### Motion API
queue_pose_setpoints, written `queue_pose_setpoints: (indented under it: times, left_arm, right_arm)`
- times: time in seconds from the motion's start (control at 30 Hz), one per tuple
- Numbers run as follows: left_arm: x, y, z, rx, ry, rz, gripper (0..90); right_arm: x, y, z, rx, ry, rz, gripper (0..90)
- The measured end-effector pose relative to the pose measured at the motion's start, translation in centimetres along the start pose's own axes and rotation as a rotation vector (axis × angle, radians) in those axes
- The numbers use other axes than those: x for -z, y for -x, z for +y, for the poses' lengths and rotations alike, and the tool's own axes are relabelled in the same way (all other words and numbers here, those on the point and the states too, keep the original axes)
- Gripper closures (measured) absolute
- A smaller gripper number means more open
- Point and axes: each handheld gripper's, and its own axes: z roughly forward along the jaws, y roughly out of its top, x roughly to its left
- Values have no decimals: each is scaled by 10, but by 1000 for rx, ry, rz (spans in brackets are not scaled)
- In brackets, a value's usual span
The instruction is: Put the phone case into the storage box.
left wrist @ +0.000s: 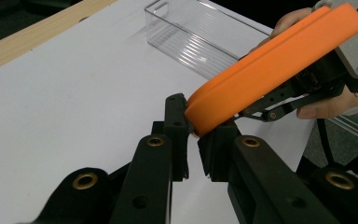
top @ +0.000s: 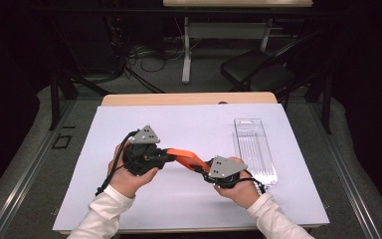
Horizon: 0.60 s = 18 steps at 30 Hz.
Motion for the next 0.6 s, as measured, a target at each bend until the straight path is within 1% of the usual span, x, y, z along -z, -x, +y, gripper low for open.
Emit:
queue_pose_setpoints:
  times: [0.13, 0.2, 0.33, 0.47, 0.5, 0.53, 0.6]
  left_arm:
    - [-3, 0, 3, 6, -13, 0, 824]
    - [-4, 0, 4, 11, -17, 5, 824]
    - [-7, -1, 6, 12, -26, 2, 824]
    - [-11, -2, 7, 11, -44, 3, 824]
    - [-12, -2, 8, 14, -48, 4, 824]
    - [-15, -3, 9, 14, -59, 4, 824]
    - [-16, -3, 10, 19, -63, 6, 824]
  right_arm:
    - [0, 1, -1, 1, -11, -13, 816]
    - [0, 2, -2, -5, -12, -21, 784]
    - [0, 4, -2, -7, -16, -34, 718]
    - [1, 5, -3, -9, -23, -60, 641]
    - [1, 5, -3, -9, -23, -60, 641]
    - [0, 5, -3, -6, -32, -74, 616]
    - [0, 6, -4, -3, -39, -88, 596]
